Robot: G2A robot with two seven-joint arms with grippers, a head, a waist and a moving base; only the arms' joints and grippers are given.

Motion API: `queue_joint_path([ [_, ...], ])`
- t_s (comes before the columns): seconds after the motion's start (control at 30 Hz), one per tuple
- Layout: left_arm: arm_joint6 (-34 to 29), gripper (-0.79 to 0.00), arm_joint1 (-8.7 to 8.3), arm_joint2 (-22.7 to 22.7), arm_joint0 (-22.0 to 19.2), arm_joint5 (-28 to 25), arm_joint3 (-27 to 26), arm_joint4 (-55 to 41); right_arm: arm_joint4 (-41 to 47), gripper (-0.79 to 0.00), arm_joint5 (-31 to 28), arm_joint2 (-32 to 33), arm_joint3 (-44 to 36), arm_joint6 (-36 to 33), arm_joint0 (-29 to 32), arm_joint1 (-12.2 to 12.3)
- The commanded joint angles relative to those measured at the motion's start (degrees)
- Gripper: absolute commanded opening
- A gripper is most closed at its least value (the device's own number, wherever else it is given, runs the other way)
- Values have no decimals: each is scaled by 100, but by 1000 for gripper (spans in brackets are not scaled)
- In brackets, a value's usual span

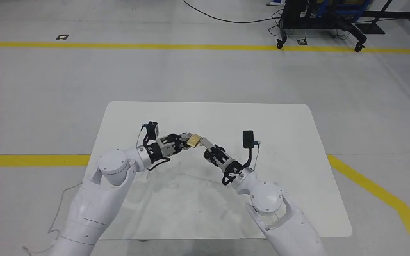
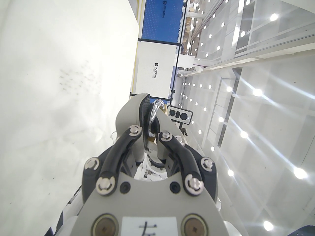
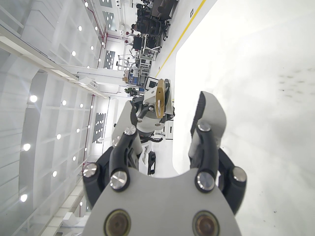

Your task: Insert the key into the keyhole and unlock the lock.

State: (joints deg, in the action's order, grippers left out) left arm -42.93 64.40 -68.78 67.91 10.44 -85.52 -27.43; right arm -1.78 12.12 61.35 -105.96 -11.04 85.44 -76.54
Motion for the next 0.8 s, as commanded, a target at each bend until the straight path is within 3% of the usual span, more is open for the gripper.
queue_joint_path([
  [0.0,2,-785,-5,-36,0,-23,12,-1,0,0,0,0,0,0,0,0],
  [0.1,-31,-785,-14,-82,5,-113,5,18,275,0,-41,38,-3,-22,38,-10],
  [0.23,-112,-785,-30,-136,23,-383,-21,134,1667,0,-300,416,-109,-339,170,-26],
  [0.27,-131,-785,-31,-145,28,-455,-25,145,1920,-175,-303,508,-122,-438,201,-22],
  [0.33,-213,-785,-33,-143,36,-606,-56,171,2489,-422,-240,646,-136,-690,270,-18],
  [0.37,-263,-785,-34,-136,45,-663,-69,174,2617,-443,-182,702,-134,-761,275,-11],
  [0.57,-541,-785,-45,-94,47,-863,-70,277,2651,-471,194,579,133,-745,138,-14],
  [0.77,-580,-785,-51,-63,49,-862,-90,382,2666,-459,117,480,123,-758,123,-17],
])
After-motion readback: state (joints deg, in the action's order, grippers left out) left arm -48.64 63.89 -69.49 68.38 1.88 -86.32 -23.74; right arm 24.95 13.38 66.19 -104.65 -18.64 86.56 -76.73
